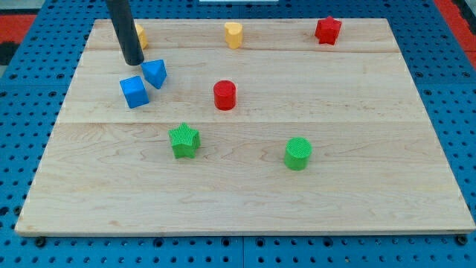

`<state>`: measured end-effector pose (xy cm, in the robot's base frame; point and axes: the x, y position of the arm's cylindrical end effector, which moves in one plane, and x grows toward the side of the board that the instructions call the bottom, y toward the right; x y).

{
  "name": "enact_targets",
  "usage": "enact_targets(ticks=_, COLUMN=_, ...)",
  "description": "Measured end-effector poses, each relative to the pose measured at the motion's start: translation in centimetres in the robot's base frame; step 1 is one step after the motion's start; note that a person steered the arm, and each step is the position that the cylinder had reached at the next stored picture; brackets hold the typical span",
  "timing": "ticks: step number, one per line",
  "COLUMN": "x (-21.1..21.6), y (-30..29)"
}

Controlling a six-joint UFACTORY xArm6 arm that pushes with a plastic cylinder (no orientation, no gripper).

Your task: Push the red circle to the right center of the board

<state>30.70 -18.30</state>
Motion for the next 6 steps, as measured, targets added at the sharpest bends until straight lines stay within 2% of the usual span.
enact_targets(ticks=2, x=0.5, y=6.4)
enact_targets(ticks=3, x=5.4, y=11.8)
enact_targets(ticks=4, x=9.7, y=13.6)
enact_targets(ticks=5, x=8.8, y=19.7)
enact_targets(ticks=6, x=11.1, y=24.4)
